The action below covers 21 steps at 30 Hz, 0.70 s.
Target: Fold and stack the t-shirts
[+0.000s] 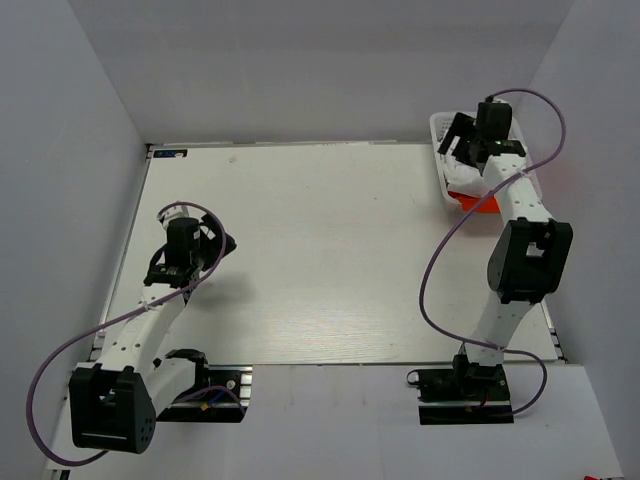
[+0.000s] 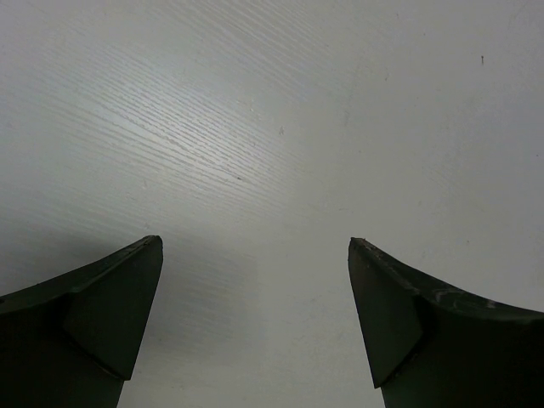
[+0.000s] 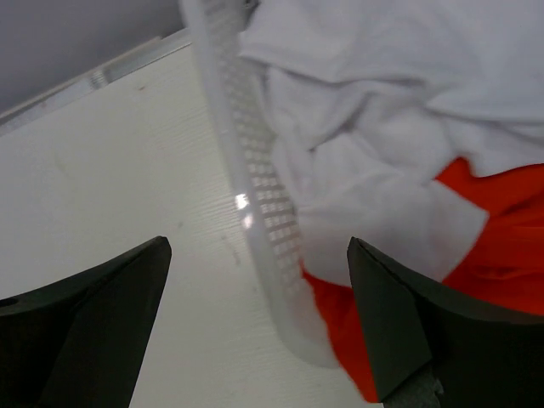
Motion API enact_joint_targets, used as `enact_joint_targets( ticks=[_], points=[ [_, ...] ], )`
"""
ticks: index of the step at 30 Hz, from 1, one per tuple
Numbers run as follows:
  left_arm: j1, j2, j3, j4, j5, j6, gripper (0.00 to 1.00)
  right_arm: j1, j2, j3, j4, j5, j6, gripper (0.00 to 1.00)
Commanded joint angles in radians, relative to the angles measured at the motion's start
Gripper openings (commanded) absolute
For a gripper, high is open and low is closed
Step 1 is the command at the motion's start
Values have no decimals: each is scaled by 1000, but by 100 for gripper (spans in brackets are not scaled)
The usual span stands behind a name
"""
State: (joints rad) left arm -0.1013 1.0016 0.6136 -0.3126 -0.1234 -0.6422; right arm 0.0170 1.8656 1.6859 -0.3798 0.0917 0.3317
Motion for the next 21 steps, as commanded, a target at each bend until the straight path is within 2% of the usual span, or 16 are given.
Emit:
enact_joint_targets(
  ticks=[1, 4, 11, 16, 21],
  points=[
    [2, 2, 11, 27, 10, 16, 100, -73, 56, 86, -102, 133, -59, 90],
    [2, 12, 11, 27, 10, 26, 100, -130, 121, 181, -171, 171, -78, 90],
    [2, 61, 32, 27, 10, 35, 100, -213, 234, 265, -160, 73, -128, 90],
    [2, 115, 43, 27, 10, 35, 100, -239, 308, 313, -113, 7, -146, 90],
    [2, 155, 61, 18, 1, 35, 100, -255, 377, 359, -156, -12, -137, 90]
  ],
)
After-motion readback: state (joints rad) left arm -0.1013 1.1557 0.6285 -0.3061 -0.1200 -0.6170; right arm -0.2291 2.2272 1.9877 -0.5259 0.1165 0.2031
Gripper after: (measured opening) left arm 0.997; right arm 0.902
